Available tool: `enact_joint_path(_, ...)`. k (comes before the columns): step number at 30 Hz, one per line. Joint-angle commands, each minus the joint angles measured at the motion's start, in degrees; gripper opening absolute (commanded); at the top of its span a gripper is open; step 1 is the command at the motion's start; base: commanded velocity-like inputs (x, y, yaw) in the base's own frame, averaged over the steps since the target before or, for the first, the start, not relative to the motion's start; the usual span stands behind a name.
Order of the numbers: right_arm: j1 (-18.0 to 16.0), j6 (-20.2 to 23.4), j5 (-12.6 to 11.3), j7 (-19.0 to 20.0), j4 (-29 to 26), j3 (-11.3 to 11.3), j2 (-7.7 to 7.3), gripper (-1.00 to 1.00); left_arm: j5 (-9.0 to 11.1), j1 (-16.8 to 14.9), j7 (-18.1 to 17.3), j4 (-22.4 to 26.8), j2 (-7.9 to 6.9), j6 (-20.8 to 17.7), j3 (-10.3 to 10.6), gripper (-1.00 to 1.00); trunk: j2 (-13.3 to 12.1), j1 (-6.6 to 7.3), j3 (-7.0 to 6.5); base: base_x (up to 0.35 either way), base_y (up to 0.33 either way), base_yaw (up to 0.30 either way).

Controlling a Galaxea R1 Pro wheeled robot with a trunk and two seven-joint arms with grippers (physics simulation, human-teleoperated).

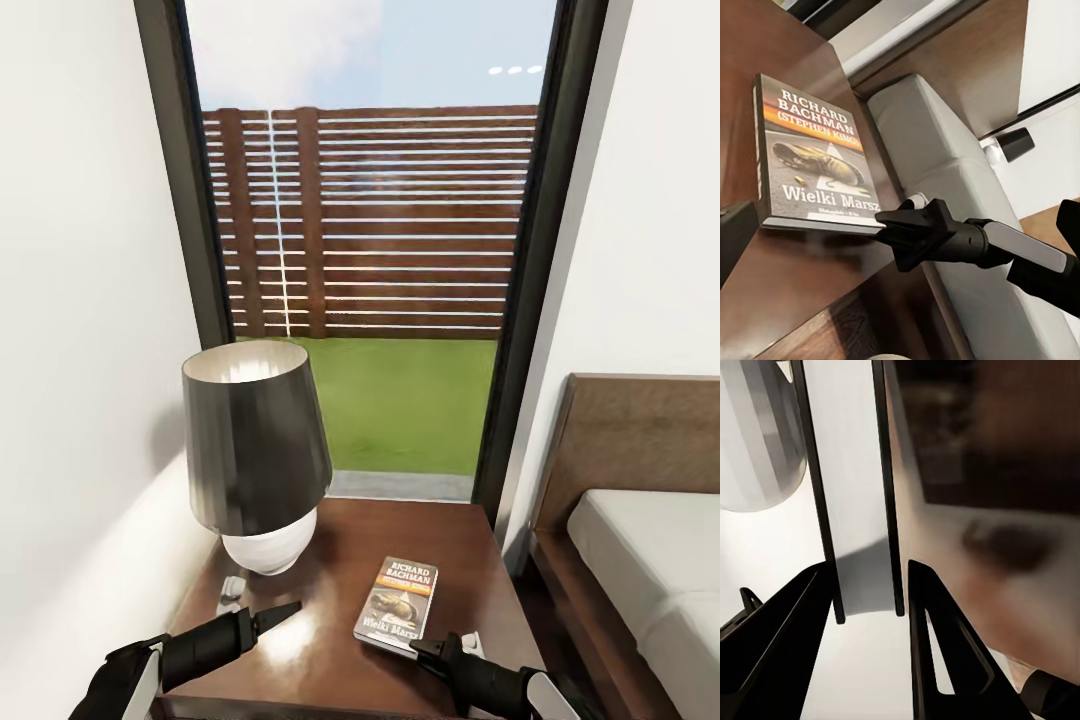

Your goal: In the bedroom, move the book from the bed onto either nightstand, and place the two sandals side by side next to the bed.

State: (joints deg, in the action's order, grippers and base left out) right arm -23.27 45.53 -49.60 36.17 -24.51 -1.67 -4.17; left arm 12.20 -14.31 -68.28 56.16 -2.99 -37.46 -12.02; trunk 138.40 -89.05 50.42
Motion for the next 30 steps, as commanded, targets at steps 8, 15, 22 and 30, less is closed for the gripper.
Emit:
enact_joint_path(8, -0.02, -0.26, 0.91, 0.04, 0.08, -0.17, -0.05, -1.0, 0.19, -0.04, -0.07, 0.0, 0.0, -0.51, -0.02, 1.0, -0.78, 0.45, -0.3, 0.0, 0.0, 0.0)
enact_joint_path(15, -0.02, -0.26, 0.91, 0.04, 0.08, -0.17, -0.05, -1.0, 0.19, -0.01, -0.09, 0.0, 0.0, -0.51, -0.02, 1.0, -1.58, 0.89, -0.66, 0.0, 0.0, 0.0)
enact_joint_path(22, -0.02, -0.26, 0.91, 0.06, 0.08, -0.17, -0.05, -1.0, 0.19, -0.03, -0.09, 0.0, 0.0, -0.51, -0.02, 1.0, -1.58, 0.89, -0.66, 0.0, 0.0, 0.0)
enact_joint_path(30, -0.02, -0.26, 0.91, 0.18, 0.08, -0.17, -0.07, 1.0, 0.19, -0.01, -0.08, 0.0, 0.0, -0.51, -0.02, 1.0, -1.58, 0.89, -0.66, 0.0, 0.0, 0.0)
